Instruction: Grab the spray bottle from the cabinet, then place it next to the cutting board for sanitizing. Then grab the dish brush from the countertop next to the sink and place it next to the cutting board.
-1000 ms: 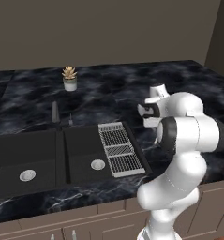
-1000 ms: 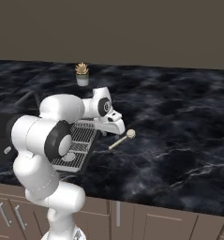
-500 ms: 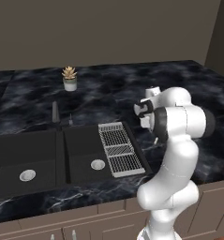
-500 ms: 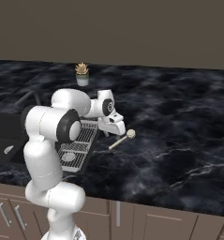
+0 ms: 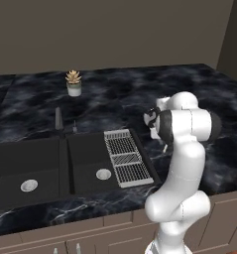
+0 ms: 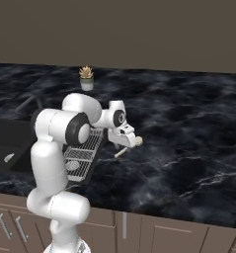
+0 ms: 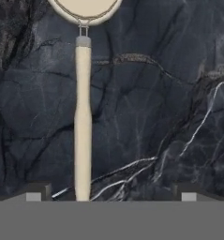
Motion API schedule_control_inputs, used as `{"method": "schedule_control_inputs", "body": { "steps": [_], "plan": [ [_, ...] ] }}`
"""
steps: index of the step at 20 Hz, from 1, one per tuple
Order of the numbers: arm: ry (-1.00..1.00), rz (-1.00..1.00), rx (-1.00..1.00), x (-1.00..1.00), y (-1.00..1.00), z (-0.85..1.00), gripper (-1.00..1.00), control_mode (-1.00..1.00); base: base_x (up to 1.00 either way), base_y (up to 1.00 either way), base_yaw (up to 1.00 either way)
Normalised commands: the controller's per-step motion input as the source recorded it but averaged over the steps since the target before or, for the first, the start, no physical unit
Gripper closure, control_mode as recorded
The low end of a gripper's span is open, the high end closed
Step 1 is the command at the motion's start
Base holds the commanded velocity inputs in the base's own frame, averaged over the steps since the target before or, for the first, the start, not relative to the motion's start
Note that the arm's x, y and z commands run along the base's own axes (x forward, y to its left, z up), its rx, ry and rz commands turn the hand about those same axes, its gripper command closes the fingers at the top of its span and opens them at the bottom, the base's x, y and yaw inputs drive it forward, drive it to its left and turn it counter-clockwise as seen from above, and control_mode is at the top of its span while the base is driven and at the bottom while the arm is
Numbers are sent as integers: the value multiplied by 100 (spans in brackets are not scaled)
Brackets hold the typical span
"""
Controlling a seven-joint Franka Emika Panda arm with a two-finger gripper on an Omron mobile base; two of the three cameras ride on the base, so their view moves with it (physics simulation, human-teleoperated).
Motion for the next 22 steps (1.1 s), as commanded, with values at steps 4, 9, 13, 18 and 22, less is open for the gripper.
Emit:
{"method": "schedule_control_inputs", "body": {
  "steps": [4, 9, 13, 18, 22],
  "plan": [
    [0, 0, 1, 19, -4, -24, -100, -100, 0, 0, 0],
    [0, 0, 0, 22, 0, -22, -100, -100, 0, 0, 0],
    [0, 0, 0, 13, 0, -20, -100, -100, 0, 0, 0],
    [0, 0, 0, 12, 0, -19, 100, -100, 0, 0, 0],
    [0, 0, 0, 4, 0, -15, 100, -100, 0, 0, 0]
  ]
}}
